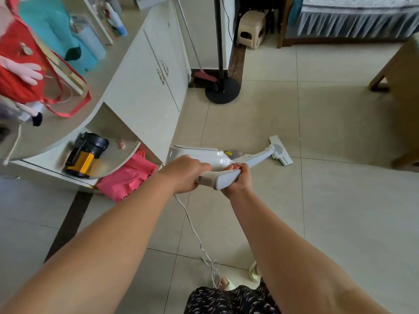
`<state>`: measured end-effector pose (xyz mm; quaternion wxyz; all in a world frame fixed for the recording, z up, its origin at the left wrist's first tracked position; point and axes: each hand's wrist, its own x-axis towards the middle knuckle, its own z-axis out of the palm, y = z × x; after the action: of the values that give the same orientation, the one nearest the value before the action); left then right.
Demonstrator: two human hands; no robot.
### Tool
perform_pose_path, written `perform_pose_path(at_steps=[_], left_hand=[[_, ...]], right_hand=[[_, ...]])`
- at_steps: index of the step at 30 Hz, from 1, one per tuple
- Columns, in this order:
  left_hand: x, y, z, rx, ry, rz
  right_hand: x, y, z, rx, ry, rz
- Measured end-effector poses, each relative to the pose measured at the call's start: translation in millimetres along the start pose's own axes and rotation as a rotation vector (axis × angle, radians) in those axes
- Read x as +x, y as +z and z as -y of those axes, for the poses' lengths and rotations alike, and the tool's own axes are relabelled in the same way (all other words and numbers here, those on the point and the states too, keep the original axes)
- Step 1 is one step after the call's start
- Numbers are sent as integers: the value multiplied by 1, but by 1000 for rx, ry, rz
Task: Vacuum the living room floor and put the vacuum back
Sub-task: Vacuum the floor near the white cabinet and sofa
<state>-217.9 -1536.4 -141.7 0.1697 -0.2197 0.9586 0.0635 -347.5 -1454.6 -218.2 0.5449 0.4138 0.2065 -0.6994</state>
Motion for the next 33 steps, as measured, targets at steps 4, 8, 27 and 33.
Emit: perform_pose_path(at_steps=[4, 8, 27, 33], left_hand=[[35, -14, -24, 21, 19, 7], [65, -35, -39, 29, 20, 20], [188, -59, -100, 33, 95, 25], [233, -66, -119, 64, 155, 48]], right_hand=[[0, 12, 41, -3, 0, -4], [1, 28, 71, 23, -7, 6], [15, 62, 205, 61, -31, -37], [22, 69, 252, 45, -87, -2]])
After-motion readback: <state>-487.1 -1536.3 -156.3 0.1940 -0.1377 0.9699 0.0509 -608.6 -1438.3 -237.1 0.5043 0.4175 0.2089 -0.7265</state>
